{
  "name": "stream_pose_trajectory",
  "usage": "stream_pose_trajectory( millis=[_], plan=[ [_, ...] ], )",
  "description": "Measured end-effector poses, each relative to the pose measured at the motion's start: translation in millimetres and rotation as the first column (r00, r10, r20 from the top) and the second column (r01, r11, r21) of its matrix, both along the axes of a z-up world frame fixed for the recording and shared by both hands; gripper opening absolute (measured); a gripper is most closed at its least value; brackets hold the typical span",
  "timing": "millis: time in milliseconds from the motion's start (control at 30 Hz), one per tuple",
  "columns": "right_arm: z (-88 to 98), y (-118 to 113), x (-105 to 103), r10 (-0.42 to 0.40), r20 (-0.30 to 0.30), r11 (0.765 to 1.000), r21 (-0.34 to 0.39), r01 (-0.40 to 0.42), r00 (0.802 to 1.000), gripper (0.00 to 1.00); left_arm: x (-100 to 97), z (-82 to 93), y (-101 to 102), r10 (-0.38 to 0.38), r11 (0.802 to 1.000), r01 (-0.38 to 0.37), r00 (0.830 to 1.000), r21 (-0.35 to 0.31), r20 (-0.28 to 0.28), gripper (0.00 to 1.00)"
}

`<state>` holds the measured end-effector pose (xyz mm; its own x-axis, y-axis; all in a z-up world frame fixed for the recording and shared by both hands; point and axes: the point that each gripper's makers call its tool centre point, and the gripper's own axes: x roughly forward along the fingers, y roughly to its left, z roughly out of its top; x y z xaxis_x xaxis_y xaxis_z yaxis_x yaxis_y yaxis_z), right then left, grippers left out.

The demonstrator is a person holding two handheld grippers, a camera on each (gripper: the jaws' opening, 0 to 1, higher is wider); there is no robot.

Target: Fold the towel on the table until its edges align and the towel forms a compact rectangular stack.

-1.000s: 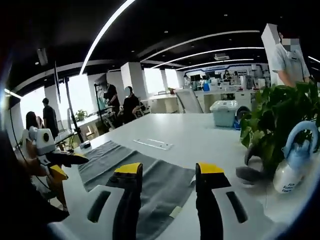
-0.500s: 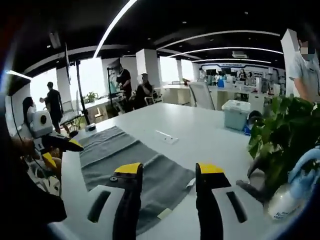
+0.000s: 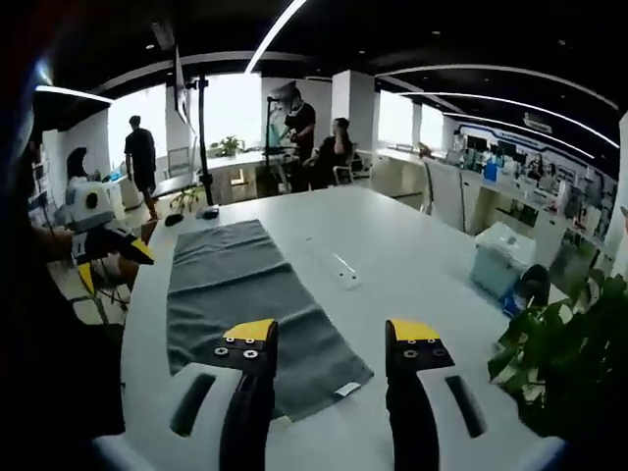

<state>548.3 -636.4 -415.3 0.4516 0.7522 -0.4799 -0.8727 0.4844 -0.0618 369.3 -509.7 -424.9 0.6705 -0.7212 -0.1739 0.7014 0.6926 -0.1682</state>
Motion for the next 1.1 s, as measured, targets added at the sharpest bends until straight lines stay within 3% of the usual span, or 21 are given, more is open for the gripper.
stream_pose_trajectory(
  millis=[167, 333, 500, 633, 933, 1100],
  plan=[
    [9.4, -7, 27, 0.037, 0.033, 0.997, -0.072, -0.034, 0.999, 0.40, 10.3, 9.2, -13, -0.029, 0.999, 0.028, 0.999, 0.035, 0.025, 0.61],
    [-5.9, -13, 38, 0.065, -0.006, 0.983, -0.174, -0.065, 0.998, 0.40, 12.7, -1.4, -26, -0.076, 0.990, 0.074, 0.997, 0.120, 0.011, 0.62],
    [-16.3, -10, 48, 0.069, -0.048, 0.974, -0.213, -0.078, 0.996, 0.40, 16.2, 0.0, -38, -0.093, 0.990, 0.096, 0.995, 0.106, -0.030, 0.62],
    [-18.2, -6, 56, 0.048, -0.085, 0.977, -0.201, -0.065, 0.995, 0.40, 20.0, 3.8, -47, -0.125, 0.984, 0.126, 0.992, 0.126, -0.019, 0.59],
    [-50.7, -4, 49, -0.006, -0.136, 0.967, -0.252, -0.029, 0.991, 0.35, 14.9, -17.1, -57, -0.182, 0.968, 0.186, 0.982, 0.169, -0.041, 0.51],
    [-72.5, -3, 46, -0.020, -0.167, 0.957, -0.287, -0.029, 0.986, 0.34, 7.8, -39.6, -57, -0.217, 0.942, 0.219, 0.976, 0.255, -0.035, 0.51]
  ],
)
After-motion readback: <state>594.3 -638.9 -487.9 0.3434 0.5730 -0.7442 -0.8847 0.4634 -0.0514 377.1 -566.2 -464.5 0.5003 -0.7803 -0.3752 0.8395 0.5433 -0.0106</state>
